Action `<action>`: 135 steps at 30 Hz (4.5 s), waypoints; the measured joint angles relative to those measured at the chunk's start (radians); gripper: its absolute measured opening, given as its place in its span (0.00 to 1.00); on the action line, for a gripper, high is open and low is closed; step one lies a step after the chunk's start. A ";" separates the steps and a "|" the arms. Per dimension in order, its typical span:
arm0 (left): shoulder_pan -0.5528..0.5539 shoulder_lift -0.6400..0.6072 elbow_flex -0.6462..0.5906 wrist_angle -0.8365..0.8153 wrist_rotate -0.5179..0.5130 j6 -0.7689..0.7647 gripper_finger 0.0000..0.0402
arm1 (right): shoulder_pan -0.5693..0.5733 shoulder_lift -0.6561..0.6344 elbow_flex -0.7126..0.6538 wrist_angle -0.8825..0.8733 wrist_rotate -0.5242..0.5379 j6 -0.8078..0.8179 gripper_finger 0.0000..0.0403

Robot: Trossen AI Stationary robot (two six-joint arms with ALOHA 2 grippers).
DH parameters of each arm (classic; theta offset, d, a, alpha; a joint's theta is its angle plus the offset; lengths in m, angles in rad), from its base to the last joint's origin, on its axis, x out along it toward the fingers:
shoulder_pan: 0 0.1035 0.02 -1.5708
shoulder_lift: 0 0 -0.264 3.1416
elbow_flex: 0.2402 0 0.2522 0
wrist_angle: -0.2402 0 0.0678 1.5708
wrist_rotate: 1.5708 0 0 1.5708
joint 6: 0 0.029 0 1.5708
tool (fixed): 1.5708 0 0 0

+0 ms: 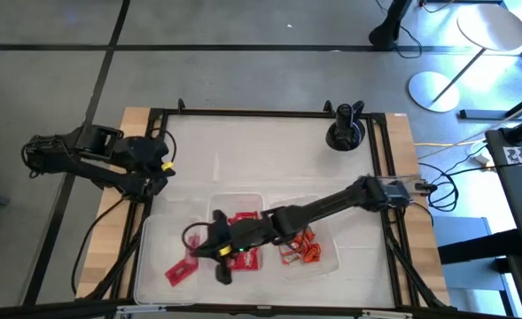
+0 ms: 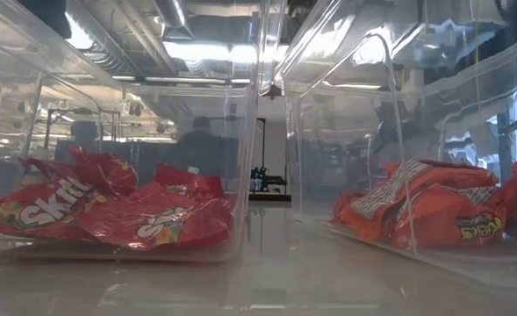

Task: Sort candy
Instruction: Put the light red candy into the left transparent bin, then adjust the middle transparent bin

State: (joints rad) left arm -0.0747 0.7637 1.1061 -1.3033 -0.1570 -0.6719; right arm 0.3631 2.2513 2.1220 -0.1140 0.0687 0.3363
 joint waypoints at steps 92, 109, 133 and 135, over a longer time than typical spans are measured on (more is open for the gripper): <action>0.003 0.697 0.105 0.508 0.124 0.605 0.60 | 0.389 -0.184 0.233 -1.457 0.553 0.947 0.01; -0.017 0.903 0.106 0.473 0.079 0.594 0.40 | 0.391 -0.184 0.233 -1.457 0.550 0.855 0.01; -0.186 0.889 0.153 0.465 0.163 0.442 0.00 | 0.390 -0.189 0.233 -1.457 0.541 0.835 0.01; -0.210 0.889 0.153 0.465 0.163 0.421 0.00 | 0.390 -0.189 0.233 -1.457 0.541 0.835 0.01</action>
State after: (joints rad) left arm -0.2850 1.6527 1.2587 -0.8385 0.0061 -0.2510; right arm 0.7528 2.0621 2.3547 -1.5707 0.6102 1.1713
